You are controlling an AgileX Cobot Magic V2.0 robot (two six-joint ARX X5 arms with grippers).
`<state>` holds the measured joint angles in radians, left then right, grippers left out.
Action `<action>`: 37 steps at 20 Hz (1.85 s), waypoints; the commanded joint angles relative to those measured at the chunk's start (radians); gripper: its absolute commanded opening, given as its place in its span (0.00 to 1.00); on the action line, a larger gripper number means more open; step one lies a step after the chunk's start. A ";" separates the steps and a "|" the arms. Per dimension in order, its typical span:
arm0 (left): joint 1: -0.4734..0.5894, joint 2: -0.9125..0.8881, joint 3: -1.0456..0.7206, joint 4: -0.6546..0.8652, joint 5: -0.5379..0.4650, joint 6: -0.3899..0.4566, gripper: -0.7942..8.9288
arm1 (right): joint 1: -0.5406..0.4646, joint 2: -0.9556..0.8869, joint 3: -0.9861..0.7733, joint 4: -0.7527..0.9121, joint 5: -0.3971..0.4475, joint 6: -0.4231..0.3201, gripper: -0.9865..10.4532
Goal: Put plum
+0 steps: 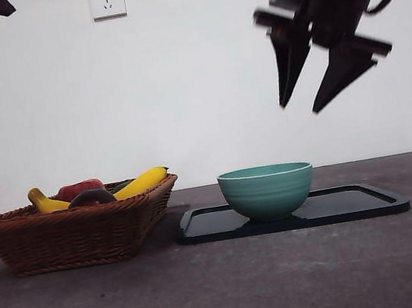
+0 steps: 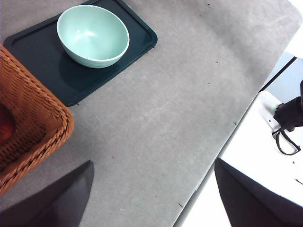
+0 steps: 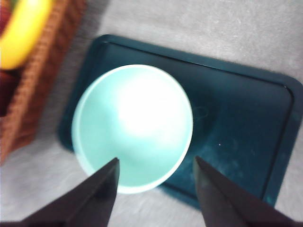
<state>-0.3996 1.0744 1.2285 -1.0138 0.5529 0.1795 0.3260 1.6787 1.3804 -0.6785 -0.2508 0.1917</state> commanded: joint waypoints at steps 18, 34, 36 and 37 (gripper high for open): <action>-0.005 0.011 0.019 0.008 0.006 0.018 0.50 | 0.005 0.226 0.028 0.129 0.051 -0.016 0.09; -0.005 0.011 0.019 0.007 0.006 0.018 0.50 | 0.025 -0.135 0.032 -0.065 0.056 -0.076 0.09; -0.005 0.011 0.019 0.008 0.006 0.018 0.50 | 0.046 -0.205 0.007 -0.103 0.039 -0.081 0.09; -0.005 0.011 0.019 0.008 0.006 0.018 0.50 | 0.063 -0.249 -0.027 -0.103 0.035 -0.080 0.09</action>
<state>-0.4000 1.0744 1.2285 -1.0138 0.5529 0.1860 0.3813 1.4227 1.3529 -0.7799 -0.2104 0.1265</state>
